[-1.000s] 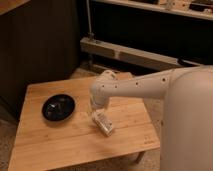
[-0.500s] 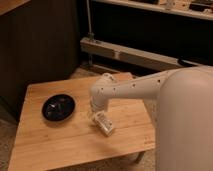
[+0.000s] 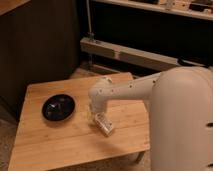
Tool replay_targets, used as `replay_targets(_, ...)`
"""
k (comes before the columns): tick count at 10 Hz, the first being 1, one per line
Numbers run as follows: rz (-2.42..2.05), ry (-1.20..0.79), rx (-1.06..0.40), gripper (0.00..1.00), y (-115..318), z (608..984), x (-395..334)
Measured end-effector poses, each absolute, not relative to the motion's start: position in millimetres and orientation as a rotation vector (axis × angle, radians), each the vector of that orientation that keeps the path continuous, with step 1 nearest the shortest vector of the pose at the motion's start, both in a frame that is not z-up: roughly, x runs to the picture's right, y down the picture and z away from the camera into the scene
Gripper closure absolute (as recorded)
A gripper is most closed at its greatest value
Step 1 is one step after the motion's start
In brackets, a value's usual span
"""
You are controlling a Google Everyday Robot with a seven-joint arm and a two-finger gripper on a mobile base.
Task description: Place the bottle in the ceramic bowl
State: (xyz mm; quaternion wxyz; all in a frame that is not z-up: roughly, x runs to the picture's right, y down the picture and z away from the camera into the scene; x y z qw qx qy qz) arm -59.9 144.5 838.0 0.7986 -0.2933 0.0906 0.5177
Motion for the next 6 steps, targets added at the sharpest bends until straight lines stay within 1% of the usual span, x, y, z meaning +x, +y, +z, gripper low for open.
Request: replay_targets(6,1.084,0.250,-0.654,0.35,158,852,-60)
